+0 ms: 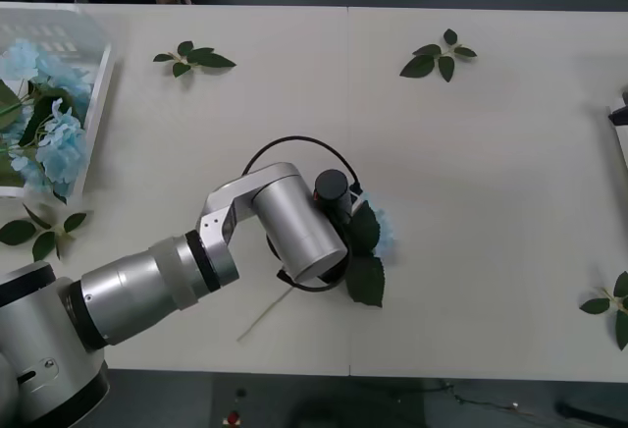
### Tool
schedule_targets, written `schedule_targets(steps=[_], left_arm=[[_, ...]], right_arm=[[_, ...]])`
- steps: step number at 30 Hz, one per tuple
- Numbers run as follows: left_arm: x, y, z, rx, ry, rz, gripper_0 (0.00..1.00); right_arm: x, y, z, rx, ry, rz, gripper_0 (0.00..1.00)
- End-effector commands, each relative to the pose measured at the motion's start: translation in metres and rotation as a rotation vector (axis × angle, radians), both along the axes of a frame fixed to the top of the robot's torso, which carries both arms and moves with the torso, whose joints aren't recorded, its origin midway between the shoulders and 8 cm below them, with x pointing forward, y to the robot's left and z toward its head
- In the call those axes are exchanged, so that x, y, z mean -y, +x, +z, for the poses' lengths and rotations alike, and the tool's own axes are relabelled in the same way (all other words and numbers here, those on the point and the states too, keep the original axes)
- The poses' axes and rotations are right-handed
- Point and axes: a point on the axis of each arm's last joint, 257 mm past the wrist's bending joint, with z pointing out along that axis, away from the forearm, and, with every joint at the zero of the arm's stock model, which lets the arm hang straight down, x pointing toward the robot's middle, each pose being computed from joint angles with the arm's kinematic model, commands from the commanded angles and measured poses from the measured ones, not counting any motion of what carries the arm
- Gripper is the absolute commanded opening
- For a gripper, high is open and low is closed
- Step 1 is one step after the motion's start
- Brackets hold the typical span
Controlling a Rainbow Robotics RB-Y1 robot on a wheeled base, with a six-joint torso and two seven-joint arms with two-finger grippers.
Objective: Put the red flowers into the right box and the blue flowers into the left box
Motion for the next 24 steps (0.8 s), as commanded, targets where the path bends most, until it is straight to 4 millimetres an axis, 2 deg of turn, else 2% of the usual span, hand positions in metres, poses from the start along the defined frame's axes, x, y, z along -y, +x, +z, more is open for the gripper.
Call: schedule_targets(steps=[1, 4, 5, 6, 7, 8, 10, 12, 13, 14, 15, 16, 17, 18, 20, 22, 23, 24], left_arm=[[0.002, 0.007, 0.011, 0.029, -0.021, -0.024, 0.0], [-0.001, 0.01, 0.033, 0.042, -0.038, -0.023, 0.0], [-0.005, 0.011, 0.05, 0.048, -0.052, -0.021, 0.0], [-0.009, 0.012, 0.059, 0.052, -0.058, -0.018, 0.0], [-0.015, 0.014, 0.078, 0.067, -0.068, -0.019, 0.0], [-0.026, 0.017, 0.098, 0.086, -0.068, -0.016, 0.0], [-0.042, 0.021, 0.125, 0.111, -0.062, -0.012, 0.0], [-0.08, 0.029, 0.166, 0.152, -0.024, 0.006, 0.0], [-0.091, 0.031, 0.176, 0.164, -0.012, 0.012, 0.0], [-0.119, 0.037, 0.2, 0.194, 0.032, 0.016, 0.0], [-0.129, 0.04, 0.209, 0.204, 0.05, 0.015, 0.0], [-0.148, 0.044, 0.221, 0.215, 0.087, 0.014, 0.0], [-0.178, 0.052, 0.24, 0.238, 0.148, 0.013, 0.0], [-0.19, 0.055, 0.247, 0.25, 0.173, 0.013, 0.0], [-0.239, 0.069, 0.274, 0.302, 0.283, 0.016, 0.0], [-0.272, 0.078, 0.289, 0.331, 0.354, 0.033, 0.0], [-0.303, 0.086, 0.302, 0.361, 0.42, 0.057, 0.0], [-0.315, 0.091, 0.307, 0.374, 0.445, 0.069, 0.0]], right_arm=[[-0.025, 0.0, 0.04, 0.074, 0.031, 0.155, 0.84], [-0.05, -0.006, 0.046, 0.074, 0.132, 0.198, 0.84], [-0.064, -0.01, 0.049, 0.066, 0.183, 0.225, 0.84], [-0.069, -0.012, 0.05, 0.064, 0.203, 0.235, 0.84], [-0.08, -0.015, 0.05, 0.056, 0.247, 0.255, 0.84], [-0.09, -0.02, 0.049, 0.044, 0.283, 0.276, 0.84], [-0.104, -0.024, 0.047, 0.029, 0.327, 0.305, 0.84], [-0.126, -0.029, 0.043, 0.01, 0.401, 0.343, 0.83], [-0.13, -0.03, 0.041, 0.005, 0.419, 0.349, 0.84], [-0.143, -0.033, 0.038, -0.006, 0.474, 0.363, 0.84], [-0.148, -0.034, 0.037, -0.008, 0.497, 0.369, 0.84], [-0.153, -0.035, 0.035, -0.015, 0.529, 0.374, 0.84], [-0.164, -0.038, 0.032, -0.027, 0.582, 0.388, 0.84], [-0.169, -0.039, 0.032, -0.028, 0.604, 0.393, 0.84], [-0.186, -0.044, 0.03, -0.041, 0.696, 0.416, 0.84], [-0.198, -0.047, 0.03, -0.043, 0.756, 0.433, 0.84], [-0.21, -0.051, 0.03, -0.047, 0.811, 0.451, 0.84], [-0.215, -0.052, 0.03, -0.05, 0.83, 0.458, 0.84]])
